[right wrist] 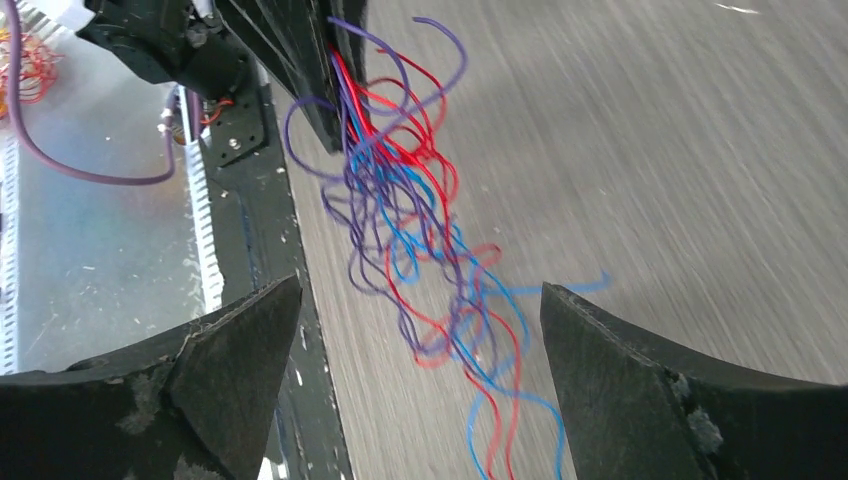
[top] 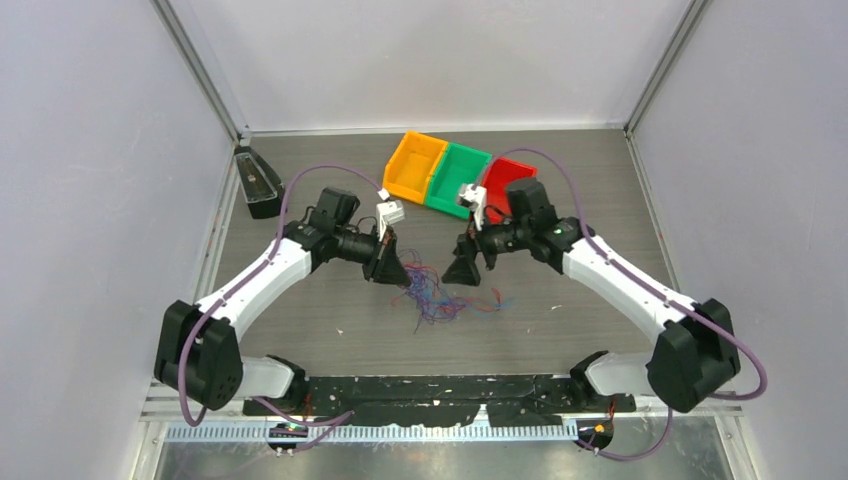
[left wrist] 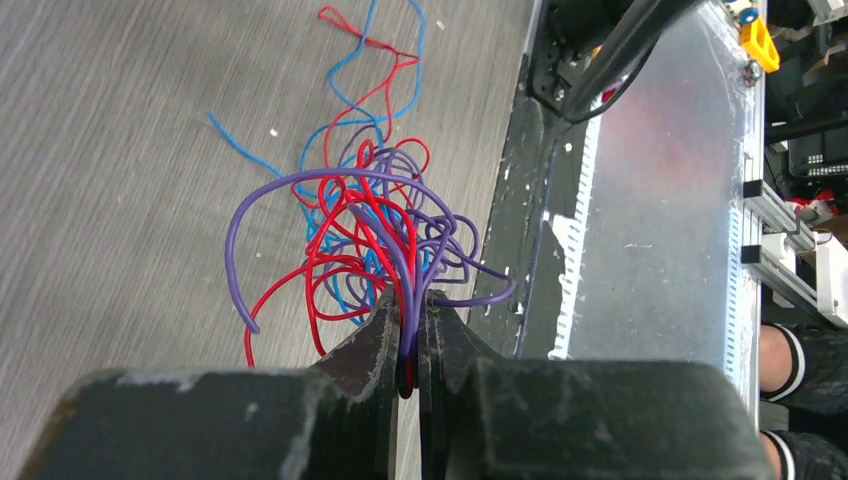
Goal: Untangle the cables
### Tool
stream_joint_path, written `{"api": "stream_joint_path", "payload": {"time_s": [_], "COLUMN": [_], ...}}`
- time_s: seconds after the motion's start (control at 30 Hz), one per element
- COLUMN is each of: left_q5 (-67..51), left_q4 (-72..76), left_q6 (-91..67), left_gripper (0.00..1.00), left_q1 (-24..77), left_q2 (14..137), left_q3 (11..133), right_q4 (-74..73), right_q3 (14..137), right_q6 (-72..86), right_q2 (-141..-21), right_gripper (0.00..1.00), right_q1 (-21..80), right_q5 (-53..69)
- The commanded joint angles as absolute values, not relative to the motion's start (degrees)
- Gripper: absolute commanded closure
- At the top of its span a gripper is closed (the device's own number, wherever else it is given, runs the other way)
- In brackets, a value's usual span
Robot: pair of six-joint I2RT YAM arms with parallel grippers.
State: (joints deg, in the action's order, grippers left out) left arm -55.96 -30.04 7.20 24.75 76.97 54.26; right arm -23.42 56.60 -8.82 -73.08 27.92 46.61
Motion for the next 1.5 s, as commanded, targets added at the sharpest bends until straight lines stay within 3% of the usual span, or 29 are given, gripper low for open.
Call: {"api": "stream_joint_path", "payload": {"time_s": [0.0,0.2,0.27,0.3,0.37,0.43,0.5,0.77,0.9,1.03,1.1,1.17,1.2,1.23,1.27,1.47], "left_q5": [-60.85,-62.76,-62.44,-61.76,-60.20,-59.78,-60.08,-58.47,-57.30,-57.74,-58.29,-57.91,-58.38,-59.46,-59.98,-61.22], "left_q4": [-23.17,-23.37,-23.97,-25.13,-28.05,-29.73,-28.47,-0.86,5.44,10.03,10.36,8.81,7.49,4.64,0.06,-26.27], "left_q6": [2.16,3.93,4.47,5.14,7.37,8.23,8.07,-4.62,-6.58,-10.60,-11.58,-11.30,-11.59,-10.91,-8.61,8.26], "left_gripper": [0.90,0.88,0.88,0.86,0.69,0.52,0.41,0.21,0.18,0.24,0.33,0.56,0.71,0.94,1.00,1.00], "left_q1": [25.39,25.39,25.31,25.19,23.92,20.84,17.18,18.00,22.15,23.81,24.52,25.28,25.28,24.96,24.52,11.79], "left_q2": [74.15,71.36,70.47,70.08,69.04,67.67,65.79,57.73,58.65,60.56,61.14,61.43,61.56,61.56,61.32,56.68], "left_q3": [55.89,53.45,52.92,52.96,53.07,51.93,49.82,36.12,35.97,36.44,37.29,38.28,38.78,39.79,40.94,44.49], "right_q4": [-7.09,-2.02,-1.59,-1.76,-2.23,-2.38,-2.45,-3.67,-3.83,-3.77,-3.77,-3.80,-4.16,-4.76,-6.33,-18.24], "right_q3": [55.83,55.95,56.20,56.27,56.21,54.68,53.44,54.14,54.48,54.30,54.17,54.07,54.06,54.14,54.38,53.97], "right_q6": [-0.81,-0.11,-0.09,-0.22,-0.57,-1.09,-2.11,-1.31,-0.79,-0.34,-0.32,-0.27,-0.27,-0.68,-1.44,-9.09], "right_q2": [-76.97,-84.26,-85.69,-86.04,-84.87,-82.03,-78.61,-75.45,-75.73,-75.72,-75.37,-75.02,-74.92,-74.83,-74.77,-71.70], "right_gripper": [0.05,0.02,0.31,0.66,0.91,0.94,0.94,0.95,0.95,0.95,0.95,0.95,0.95,0.95,0.95,0.95], "right_q1": [34.32,38.25,38.42,38.43,38.36,38.32,38.32,38.28,38.32,38.24,38.29,38.27,38.20,38.08,37.43,28.14], "right_q5": [46.66,45.10,44.83,44.74,44.48,44.63,45.16,50.03,50.60,51.05,51.01,50.98,50.98,51.02,51.21,52.48]}}
